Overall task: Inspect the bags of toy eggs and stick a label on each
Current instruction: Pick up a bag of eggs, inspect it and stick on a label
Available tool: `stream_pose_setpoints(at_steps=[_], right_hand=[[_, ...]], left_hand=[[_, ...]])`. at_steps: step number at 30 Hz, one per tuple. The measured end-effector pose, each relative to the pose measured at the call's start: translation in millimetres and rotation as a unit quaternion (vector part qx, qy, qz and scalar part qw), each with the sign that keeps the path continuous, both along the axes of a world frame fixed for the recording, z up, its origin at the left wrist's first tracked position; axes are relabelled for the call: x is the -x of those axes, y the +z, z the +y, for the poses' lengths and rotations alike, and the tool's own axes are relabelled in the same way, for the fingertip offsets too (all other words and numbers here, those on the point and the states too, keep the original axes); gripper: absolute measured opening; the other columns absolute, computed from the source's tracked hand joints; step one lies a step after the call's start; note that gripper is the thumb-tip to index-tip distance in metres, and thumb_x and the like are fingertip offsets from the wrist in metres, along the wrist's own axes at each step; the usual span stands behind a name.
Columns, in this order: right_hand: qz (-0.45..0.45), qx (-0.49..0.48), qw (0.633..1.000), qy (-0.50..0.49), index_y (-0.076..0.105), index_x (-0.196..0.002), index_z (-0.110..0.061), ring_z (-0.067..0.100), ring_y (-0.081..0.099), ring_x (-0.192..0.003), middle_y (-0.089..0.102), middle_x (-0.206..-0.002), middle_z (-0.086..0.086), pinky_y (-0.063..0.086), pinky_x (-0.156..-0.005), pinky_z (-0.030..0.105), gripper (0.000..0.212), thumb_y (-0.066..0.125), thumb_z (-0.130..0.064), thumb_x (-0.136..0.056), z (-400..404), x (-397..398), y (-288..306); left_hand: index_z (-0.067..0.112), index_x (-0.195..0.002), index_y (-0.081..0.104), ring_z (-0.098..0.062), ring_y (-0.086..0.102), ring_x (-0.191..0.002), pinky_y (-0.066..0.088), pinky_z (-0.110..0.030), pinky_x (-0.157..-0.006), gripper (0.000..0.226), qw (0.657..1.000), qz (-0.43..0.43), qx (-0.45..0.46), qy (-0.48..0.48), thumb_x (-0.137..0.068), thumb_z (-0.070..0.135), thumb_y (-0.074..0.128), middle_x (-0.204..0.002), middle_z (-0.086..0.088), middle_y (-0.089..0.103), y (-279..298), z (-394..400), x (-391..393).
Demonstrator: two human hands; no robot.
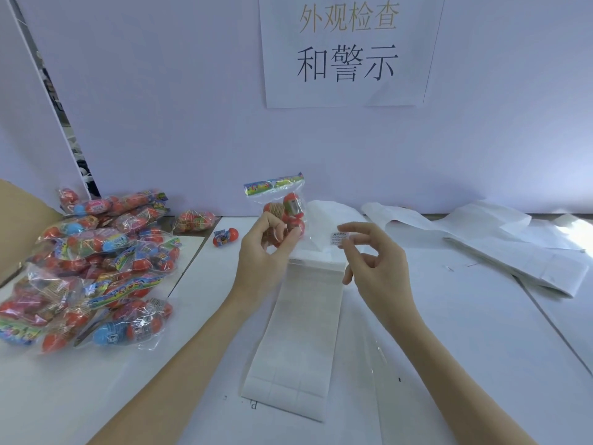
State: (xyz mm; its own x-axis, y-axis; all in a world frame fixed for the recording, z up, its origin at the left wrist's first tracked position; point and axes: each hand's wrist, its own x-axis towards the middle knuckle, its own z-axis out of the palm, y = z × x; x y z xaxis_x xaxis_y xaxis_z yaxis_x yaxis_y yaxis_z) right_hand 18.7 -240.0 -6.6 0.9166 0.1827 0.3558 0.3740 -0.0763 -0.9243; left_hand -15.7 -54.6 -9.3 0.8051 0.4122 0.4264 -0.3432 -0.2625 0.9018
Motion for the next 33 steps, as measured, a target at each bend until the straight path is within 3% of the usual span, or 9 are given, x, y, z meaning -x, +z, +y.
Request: stream_pose_setpoints(at_steps=[4,8,11,13,16,21,26,33], right_hand=[[0.031,-0.074,0.996,0.032,0.071,-0.116,-0.034,0.020,0.064,-0.048,0.077,-0.094,-0.007,0.042,-0.051,0.014,0.026,0.065,-0.013,-0.101,-1.0,-0.7,5.0],[0.037,-0.089,0.995,0.032,0.069,-0.116,-0.029,0.021,0.062,-0.046,0.078,-0.094,-0.003,0.043,-0.050,0.014,0.024,0.069,-0.013,-0.098,-1.4,-1.5,5.4],[0.031,-0.063,0.997,0.034,0.067,-0.116,-0.030,0.020,0.065,-0.047,0.078,-0.092,-0.004,0.041,-0.050,0.015,0.023,0.069,-0.014,-0.099,-0.4,-1.0,2.9],[0.026,-0.038,0.998,0.031,0.066,-0.117,-0.030,0.020,0.067,-0.049,0.077,-0.092,-0.004,0.040,-0.049,0.014,0.024,0.068,-0.014,-0.099,0.6,-0.7,0.1],[0.019,0.000,0.999,0.027,0.062,-0.118,-0.030,0.019,0.069,-0.051,0.075,-0.090,-0.005,0.042,-0.052,0.013,0.025,0.067,-0.014,-0.100,1.9,0.0,-3.9],[0.021,0.039,0.999,0.020,0.058,-0.117,-0.033,0.017,0.070,-0.052,0.073,-0.089,-0.013,0.044,-0.051,0.014,0.026,0.067,-0.016,-0.100,4.7,-0.5,-8.8],[0.022,0.033,0.999,0.020,0.058,-0.116,-0.034,0.017,0.070,-0.052,0.074,-0.089,-0.010,0.043,-0.048,0.014,0.026,0.067,-0.016,-0.099,5.3,-0.4,-9.8],[0.023,0.043,0.999,0.019,0.059,-0.116,-0.034,0.016,0.069,-0.051,0.073,-0.088,-0.012,0.042,-0.046,0.014,0.026,0.068,-0.016,-0.099,5.6,-1.4,-11.4]], left_hand=[[0.030,-0.082,0.055,-0.013,0.054,-0.076,0.049,-0.018,-0.075,0.027,0.999,-0.039,-0.034,-0.006,-0.092,0.023,0.078,-0.079,0.013,0.053,9.1,-3.5,1.3],[0.023,-0.077,0.049,-0.028,0.056,-0.078,0.062,-0.045,-0.071,0.036,0.999,-0.006,-0.023,-0.031,-0.091,0.013,0.080,-0.088,-0.018,0.052,5.1,-11.0,2.7],[0.023,-0.077,0.041,-0.041,0.061,-0.090,0.058,-0.060,-0.084,0.045,0.997,0.043,-0.036,-0.051,-0.088,0.010,0.082,-0.093,-0.026,0.056,-0.6,-12.5,2.9],[0.024,-0.078,0.041,-0.040,0.064,-0.093,0.058,-0.058,-0.089,0.044,0.994,0.069,-0.034,-0.080,-0.087,0.010,0.082,-0.096,-0.021,0.063,-5.4,-12.8,3.2],[0.023,-0.081,0.043,-0.024,0.065,-0.087,0.054,-0.042,-0.081,0.041,0.989,0.094,-0.030,-0.111,-0.087,0.012,0.082,-0.093,-0.004,0.069,-11.2,-12.9,3.8],[0.016,-0.092,0.046,-0.027,0.067,-0.094,0.058,-0.059,-0.092,0.035,0.988,0.076,-0.012,-0.130,-0.090,0.013,0.081,-0.107,-0.006,0.066,-14.0,-11.1,1.6],[0.024,-0.113,0.052,-0.036,0.070,-0.109,0.058,-0.060,-0.094,0.040,0.986,0.078,0.012,-0.145,-0.088,0.010,0.080,-0.124,-0.005,0.068,-14.2,-10.8,1.5],[0.023,-0.112,0.053,-0.038,0.069,-0.109,0.058,-0.063,-0.093,0.039,0.984,0.077,0.039,-0.156,-0.088,0.002,0.076,-0.125,-0.008,0.066,-14.1,-11.4,0.3]])
